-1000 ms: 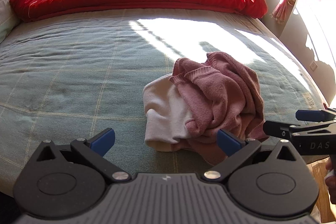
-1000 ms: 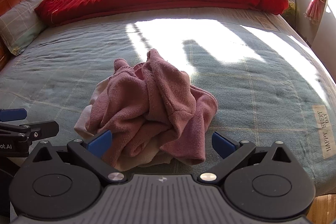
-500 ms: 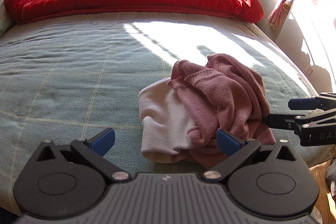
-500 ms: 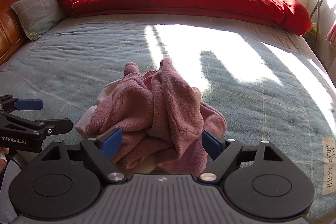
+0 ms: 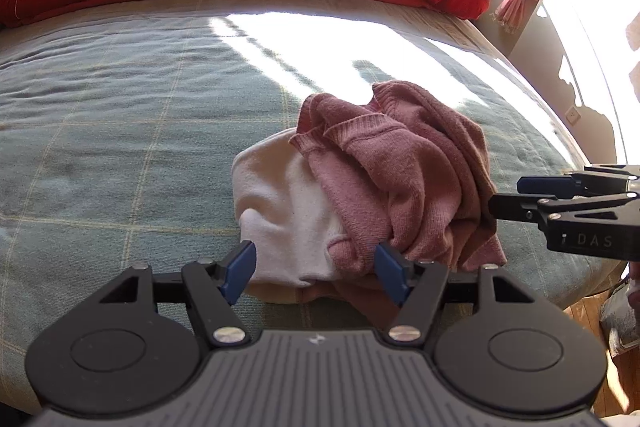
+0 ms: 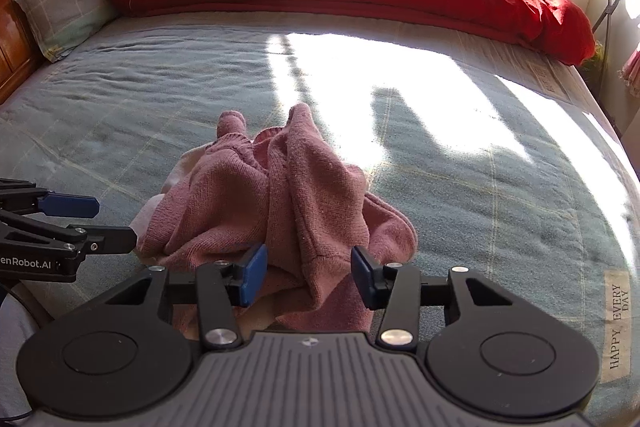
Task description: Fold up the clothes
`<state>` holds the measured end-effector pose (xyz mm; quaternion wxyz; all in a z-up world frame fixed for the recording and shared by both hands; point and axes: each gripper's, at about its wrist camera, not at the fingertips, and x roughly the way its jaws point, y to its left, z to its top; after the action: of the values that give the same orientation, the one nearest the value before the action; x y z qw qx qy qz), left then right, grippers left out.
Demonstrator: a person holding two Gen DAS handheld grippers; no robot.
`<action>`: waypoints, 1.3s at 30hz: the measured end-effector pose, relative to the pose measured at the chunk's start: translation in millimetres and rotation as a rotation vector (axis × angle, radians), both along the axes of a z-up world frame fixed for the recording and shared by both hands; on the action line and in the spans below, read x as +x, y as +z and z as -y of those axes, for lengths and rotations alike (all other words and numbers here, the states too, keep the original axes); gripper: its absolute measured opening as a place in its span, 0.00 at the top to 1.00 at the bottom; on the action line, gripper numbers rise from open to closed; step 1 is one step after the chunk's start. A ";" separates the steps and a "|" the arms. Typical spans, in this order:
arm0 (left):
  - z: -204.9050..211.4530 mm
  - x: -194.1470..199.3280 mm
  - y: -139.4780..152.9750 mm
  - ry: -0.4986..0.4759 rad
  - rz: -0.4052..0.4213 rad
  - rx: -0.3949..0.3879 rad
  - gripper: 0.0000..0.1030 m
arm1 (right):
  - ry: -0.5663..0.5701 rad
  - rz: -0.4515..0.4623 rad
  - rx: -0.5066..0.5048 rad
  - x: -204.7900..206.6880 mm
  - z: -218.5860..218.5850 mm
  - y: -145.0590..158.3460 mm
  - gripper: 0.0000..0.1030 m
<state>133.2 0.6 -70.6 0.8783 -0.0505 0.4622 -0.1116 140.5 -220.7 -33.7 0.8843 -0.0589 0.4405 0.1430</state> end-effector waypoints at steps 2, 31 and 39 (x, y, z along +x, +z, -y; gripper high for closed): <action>0.5 -0.4 -1.2 -0.008 -0.010 -0.011 0.36 | 0.008 -0.005 -0.026 4.6 -1.4 -3.4 0.64; -9.7 -9.6 1.1 -0.022 0.032 -0.038 0.32 | -0.012 -0.007 -0.150 21.8 -0.4 -7.4 0.84; -9.3 -11.8 2.3 -0.022 0.028 -0.036 0.32 | -0.166 -0.021 -0.186 19.2 46.9 -2.5 0.98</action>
<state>121.3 9.9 -68.3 0.8825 -0.0595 0.4481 -0.1301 159.7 -267.6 -36.2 0.8791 -0.1022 0.4646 0.0283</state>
